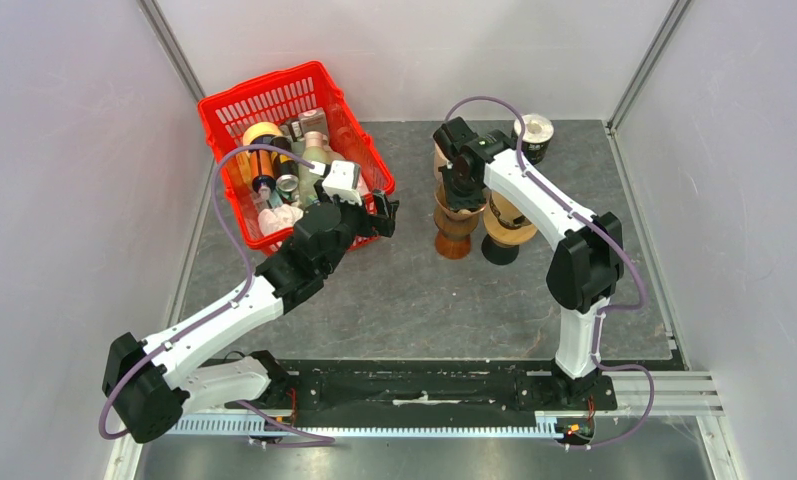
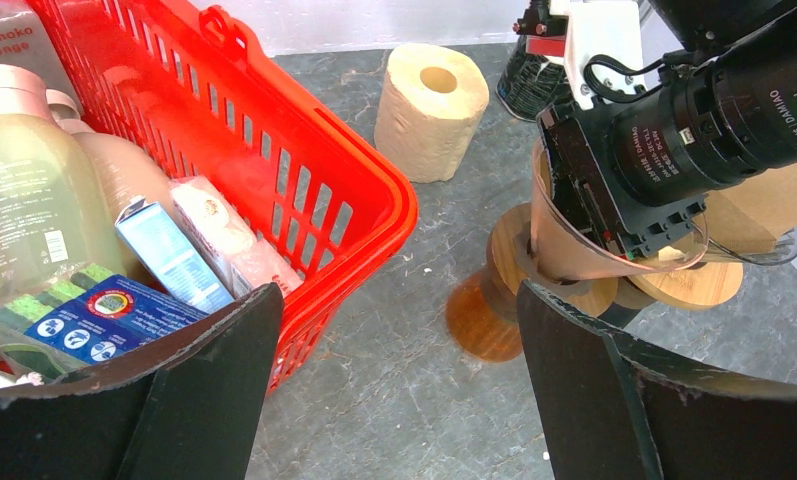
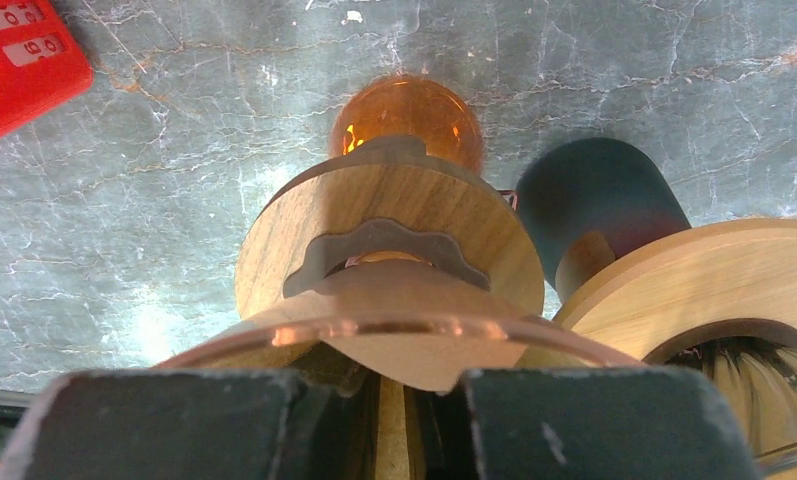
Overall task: Place the coffee filter in the dripper
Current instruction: Place the coffee filter in the coffee dripper.
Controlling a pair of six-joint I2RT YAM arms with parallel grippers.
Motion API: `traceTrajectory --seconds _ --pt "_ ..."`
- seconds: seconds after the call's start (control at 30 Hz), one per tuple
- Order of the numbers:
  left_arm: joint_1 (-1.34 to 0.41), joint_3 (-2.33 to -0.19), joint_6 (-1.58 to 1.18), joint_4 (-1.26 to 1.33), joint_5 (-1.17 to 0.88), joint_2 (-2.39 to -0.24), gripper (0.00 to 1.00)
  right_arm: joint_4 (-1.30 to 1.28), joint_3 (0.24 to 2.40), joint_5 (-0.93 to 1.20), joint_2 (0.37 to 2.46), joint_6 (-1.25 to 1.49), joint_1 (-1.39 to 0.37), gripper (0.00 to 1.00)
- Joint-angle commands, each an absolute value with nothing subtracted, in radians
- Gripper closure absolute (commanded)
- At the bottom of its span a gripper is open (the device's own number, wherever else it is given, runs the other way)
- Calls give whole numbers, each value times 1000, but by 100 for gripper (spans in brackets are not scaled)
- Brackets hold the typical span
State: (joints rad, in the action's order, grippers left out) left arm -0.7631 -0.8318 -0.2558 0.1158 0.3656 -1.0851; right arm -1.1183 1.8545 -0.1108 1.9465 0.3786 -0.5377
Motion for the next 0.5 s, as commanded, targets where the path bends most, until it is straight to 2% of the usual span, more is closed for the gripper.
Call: traceTrajectory --seconds 0.0,0.13,0.3,0.47 --pt "-761 -822 -238 130 385 -1067 6 -1093 1842 -118 1931 398 -541 82" --pt "-761 -821 -238 132 385 -1065 6 -1092 1844 -119 1934 401 -541 78" --pt "-761 -820 -236 132 387 -1065 6 -1093 1852 -120 1928 403 -541 65" --pt "-761 -819 -236 133 387 -1064 6 -1096 1859 -121 1922 401 -541 58"
